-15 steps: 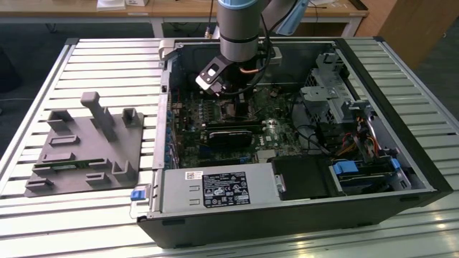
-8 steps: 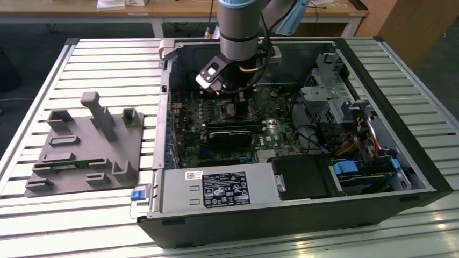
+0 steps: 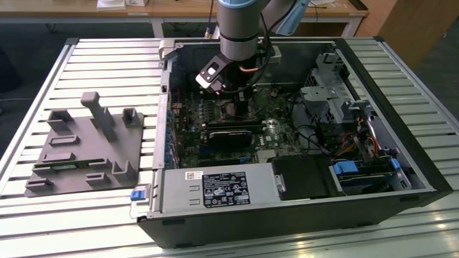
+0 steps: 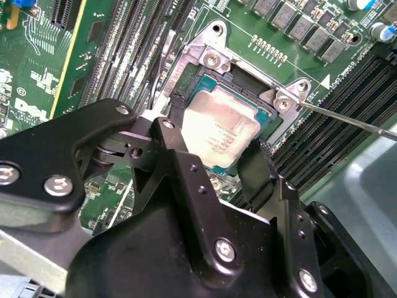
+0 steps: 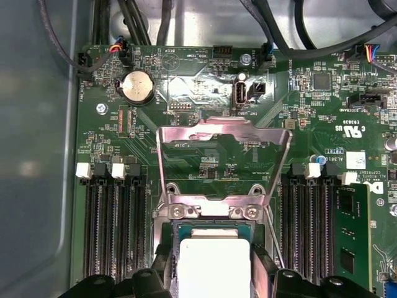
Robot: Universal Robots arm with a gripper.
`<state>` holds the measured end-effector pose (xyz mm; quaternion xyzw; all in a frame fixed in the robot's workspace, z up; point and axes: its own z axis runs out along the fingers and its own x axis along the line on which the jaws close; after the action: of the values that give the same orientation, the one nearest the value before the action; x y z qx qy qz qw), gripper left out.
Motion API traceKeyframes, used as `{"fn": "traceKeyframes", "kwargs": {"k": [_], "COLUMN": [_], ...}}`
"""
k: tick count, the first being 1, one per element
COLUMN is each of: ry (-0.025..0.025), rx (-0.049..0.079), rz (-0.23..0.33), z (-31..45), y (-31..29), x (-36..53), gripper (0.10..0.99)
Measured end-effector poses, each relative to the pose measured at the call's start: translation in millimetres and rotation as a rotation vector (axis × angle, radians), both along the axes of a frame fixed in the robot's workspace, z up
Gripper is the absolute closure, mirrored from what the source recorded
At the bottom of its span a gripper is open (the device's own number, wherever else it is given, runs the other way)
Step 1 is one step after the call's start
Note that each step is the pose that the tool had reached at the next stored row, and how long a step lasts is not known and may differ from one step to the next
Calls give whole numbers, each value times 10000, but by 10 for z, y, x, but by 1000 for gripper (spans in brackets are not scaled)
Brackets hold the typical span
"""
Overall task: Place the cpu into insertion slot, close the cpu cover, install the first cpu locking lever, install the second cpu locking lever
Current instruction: 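Place the cpu into insertion slot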
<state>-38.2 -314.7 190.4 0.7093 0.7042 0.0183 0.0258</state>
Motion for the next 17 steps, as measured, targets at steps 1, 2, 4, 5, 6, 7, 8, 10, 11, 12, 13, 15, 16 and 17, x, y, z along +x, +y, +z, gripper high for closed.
{"fn": "traceKeyframes", "kwargs": {"k": [1,2,4,5,6,7,8,10,11,12,13,15,16,17], "ry": [1,1,1,2,2,2,1,2,0,1,1,1,0,1], "rx": [-1,-1,-1,-2,-2,-3,-2,-4,0,1,3,6,12,22], "rz": [-1,-1,1,0,0,0,0,0,-1,1,0,0,0,0], "z": [0,0,-1,1,8,24,48,110,136,150,156,157,157,157], "y": [3,4,4,4,5,5,5,4,4,3,-3,-18,-28,-36], "x": [0,0,0,0,0,0,0,0,0,0,0,0,0,0], "gripper": [467,467,467,467,467,467,467,467,467,467,467,545,545,608]}}
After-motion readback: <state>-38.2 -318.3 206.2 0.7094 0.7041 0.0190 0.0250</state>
